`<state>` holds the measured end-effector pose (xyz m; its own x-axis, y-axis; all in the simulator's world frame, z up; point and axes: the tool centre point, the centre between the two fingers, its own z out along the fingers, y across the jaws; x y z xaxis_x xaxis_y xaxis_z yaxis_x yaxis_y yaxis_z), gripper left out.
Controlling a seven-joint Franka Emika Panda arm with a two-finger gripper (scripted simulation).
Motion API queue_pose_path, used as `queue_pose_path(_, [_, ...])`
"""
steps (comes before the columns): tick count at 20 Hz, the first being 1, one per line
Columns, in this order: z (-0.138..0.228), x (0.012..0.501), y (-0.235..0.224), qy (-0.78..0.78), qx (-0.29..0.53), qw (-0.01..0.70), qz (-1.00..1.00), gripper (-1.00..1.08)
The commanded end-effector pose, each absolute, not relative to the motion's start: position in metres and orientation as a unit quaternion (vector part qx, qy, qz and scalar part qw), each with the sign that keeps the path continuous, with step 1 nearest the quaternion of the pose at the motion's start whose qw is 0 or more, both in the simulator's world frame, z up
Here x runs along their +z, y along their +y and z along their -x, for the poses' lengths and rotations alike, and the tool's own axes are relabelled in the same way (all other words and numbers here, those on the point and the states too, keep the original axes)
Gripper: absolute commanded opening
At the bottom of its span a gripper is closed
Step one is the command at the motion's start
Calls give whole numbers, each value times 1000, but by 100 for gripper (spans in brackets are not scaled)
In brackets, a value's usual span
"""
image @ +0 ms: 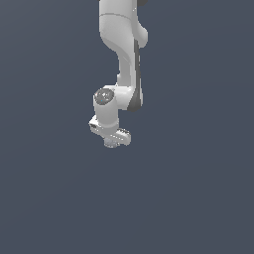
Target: Pick up the object and move it to a goal position.
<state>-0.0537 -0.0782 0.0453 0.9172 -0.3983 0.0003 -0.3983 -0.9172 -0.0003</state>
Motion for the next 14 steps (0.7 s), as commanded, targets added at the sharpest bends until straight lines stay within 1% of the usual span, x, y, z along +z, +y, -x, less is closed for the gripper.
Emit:
queue_pose_path(1, [52, 52, -78, 203, -1, 0, 979, -100])
queue_pose_path(7, [46, 84, -77, 203, -1, 0, 979, -100])
queue_pose_path(14, [34, 145, -76, 204, -1, 0, 979, -100])
